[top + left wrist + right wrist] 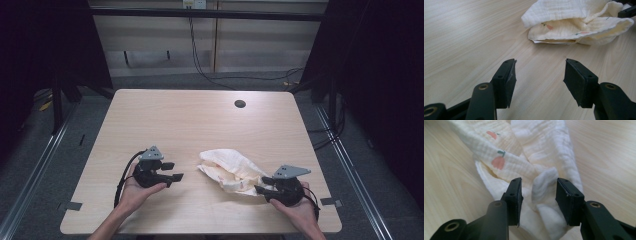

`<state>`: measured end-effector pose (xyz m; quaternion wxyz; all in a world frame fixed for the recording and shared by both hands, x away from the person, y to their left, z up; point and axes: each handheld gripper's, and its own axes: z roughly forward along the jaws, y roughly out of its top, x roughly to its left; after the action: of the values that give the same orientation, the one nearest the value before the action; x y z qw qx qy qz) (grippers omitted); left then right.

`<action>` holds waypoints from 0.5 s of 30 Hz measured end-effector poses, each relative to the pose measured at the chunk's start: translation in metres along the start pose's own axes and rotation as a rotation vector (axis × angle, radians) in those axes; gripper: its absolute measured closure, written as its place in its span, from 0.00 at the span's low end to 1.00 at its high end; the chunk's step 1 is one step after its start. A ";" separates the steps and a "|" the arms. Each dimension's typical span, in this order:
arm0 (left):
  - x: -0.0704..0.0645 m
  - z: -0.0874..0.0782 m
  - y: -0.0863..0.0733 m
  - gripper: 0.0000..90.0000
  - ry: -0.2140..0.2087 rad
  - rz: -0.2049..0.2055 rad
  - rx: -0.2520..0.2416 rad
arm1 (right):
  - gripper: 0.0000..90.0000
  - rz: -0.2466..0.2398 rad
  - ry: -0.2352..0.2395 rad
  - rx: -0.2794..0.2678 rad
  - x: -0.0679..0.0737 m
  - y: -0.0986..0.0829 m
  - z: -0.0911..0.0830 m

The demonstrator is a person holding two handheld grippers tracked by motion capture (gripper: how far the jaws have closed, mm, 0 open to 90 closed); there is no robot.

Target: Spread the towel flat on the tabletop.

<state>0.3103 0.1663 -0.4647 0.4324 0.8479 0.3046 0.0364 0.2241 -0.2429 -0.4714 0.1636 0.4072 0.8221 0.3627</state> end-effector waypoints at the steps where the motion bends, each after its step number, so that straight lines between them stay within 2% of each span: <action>1: 0.000 0.000 0.000 0.47 0.001 -0.002 -0.002 | 0.61 0.003 -0.008 -0.006 0.000 -0.001 0.000; 2: 0.000 0.001 0.001 0.47 0.002 -0.001 -0.001 | 0.62 0.007 -0.012 -0.015 -0.001 -0.002 0.001; 4: 0.000 0.000 0.002 0.47 0.003 0.001 -0.005 | 0.71 0.007 0.000 -0.012 -0.003 0.000 0.003; 5: -0.001 0.000 0.003 0.47 0.002 0.002 -0.009 | 0.74 0.000 -0.015 -0.015 -0.002 0.000 0.003; 8: -0.002 0.004 0.010 0.48 0.013 0.015 -0.025 | 0.94 0.003 -0.006 -0.040 -0.004 0.003 0.002; 11: -0.002 0.014 0.020 0.52 0.001 0.039 -0.033 | 0.96 0.010 0.005 -0.047 -0.006 0.005 0.002; 13: -0.003 0.023 0.027 0.61 -0.043 0.047 -0.033 | 0.96 0.016 0.006 -0.045 -0.007 0.006 0.003; 15: -0.010 0.034 0.032 0.66 -0.080 0.067 -0.033 | 0.96 0.016 0.004 -0.058 -0.007 0.008 0.003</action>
<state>0.3286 0.1226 -0.4594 0.4566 0.8511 0.2581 0.0219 0.2343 -0.2444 -0.4679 0.1708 0.4082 0.8082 0.3886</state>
